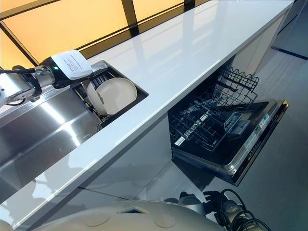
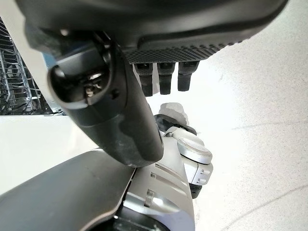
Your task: Pick up plates and place into dishwasher.
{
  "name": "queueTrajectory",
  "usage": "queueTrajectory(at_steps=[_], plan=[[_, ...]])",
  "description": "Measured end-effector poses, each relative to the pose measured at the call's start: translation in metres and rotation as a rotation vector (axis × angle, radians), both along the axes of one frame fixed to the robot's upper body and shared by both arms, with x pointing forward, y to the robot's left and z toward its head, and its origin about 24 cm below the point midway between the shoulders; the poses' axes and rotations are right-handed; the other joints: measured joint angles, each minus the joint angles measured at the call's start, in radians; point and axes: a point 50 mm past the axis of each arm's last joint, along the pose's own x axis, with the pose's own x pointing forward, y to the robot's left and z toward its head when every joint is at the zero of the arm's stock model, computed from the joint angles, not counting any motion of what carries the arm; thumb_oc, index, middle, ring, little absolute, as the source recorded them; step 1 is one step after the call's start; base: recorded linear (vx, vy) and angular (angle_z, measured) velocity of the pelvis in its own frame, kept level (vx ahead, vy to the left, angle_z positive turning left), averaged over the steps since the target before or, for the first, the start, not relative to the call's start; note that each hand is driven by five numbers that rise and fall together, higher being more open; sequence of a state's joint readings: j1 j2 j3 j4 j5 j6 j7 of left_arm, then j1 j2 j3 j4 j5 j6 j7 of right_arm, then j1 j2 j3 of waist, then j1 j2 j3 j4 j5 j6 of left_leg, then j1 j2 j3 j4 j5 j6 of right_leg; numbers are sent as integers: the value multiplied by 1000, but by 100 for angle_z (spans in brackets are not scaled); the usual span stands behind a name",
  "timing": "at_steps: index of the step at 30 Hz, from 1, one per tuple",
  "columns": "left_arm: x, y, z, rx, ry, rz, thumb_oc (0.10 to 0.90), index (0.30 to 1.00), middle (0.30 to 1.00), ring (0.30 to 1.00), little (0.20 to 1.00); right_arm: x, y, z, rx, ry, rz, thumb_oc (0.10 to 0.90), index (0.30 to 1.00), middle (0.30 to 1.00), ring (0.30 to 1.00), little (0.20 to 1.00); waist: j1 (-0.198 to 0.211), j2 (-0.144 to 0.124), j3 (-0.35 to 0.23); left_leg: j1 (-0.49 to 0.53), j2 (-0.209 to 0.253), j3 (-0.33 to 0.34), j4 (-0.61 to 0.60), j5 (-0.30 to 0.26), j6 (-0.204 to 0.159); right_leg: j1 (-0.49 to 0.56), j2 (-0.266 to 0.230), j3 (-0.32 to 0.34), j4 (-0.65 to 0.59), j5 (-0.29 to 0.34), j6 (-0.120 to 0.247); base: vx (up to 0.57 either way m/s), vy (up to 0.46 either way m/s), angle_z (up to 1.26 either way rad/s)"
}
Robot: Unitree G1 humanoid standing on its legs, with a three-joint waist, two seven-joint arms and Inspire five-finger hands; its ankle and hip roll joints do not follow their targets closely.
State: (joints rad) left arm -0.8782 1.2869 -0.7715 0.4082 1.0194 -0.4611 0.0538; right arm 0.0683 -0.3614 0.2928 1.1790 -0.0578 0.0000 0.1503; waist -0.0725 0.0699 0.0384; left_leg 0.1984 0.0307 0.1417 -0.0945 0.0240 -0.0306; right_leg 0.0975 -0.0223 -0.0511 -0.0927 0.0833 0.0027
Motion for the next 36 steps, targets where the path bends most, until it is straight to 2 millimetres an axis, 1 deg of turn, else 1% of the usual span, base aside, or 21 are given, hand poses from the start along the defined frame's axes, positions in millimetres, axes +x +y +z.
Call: queueTrajectory(at_steps=[12,18,23,27,30,36], plan=[[6,5,6,-2,-14,34,100,300,300,300,200,-1,0,0,0,-1,-14,800,900,900,900,900,-3,0,-1,1,-2,5,0,0,0,-2,0,7,0,1,1,0,0,0],[6,5,4,1,-7,33,100,300,300,300,200,-4,1,-1,0,5,-38,800,900,900,900,900,-5,-4,-7,1,-2,7,0,0,0,-3,1,9,0,2,1,0,0,0],[8,1,7,21,-3,21,100,300,300,300,200,-6,3,-3,2,10,-42,800,900,900,900,900,-8,-10,-17,1,-2,15,0,-1,0,-4,1,12,0,2,1,1,0,-1],[8,-2,6,54,27,27,100,300,300,300,200,-7,3,-3,1,15,-43,800,900,900,900,900,-14,-8,-27,2,-2,18,0,-2,1,-5,0,14,0,2,2,1,0,-1],[10,-8,10,88,43,34,100,300,300,300,200,-7,3,-3,1,15,-43,800,900,900,900,900,-14,-7,-28,2,-2,17,0,-2,1,-5,0,15,0,3,3,0,0,0],[10,-8,10,112,73,56,100,300,300,300,200,-6,2,-2,-1,14,-43,800,900,900,900,900,-14,-3,-30,2,-2,16,0,-3,1,-5,0,14,0,3,3,0,0,0]])
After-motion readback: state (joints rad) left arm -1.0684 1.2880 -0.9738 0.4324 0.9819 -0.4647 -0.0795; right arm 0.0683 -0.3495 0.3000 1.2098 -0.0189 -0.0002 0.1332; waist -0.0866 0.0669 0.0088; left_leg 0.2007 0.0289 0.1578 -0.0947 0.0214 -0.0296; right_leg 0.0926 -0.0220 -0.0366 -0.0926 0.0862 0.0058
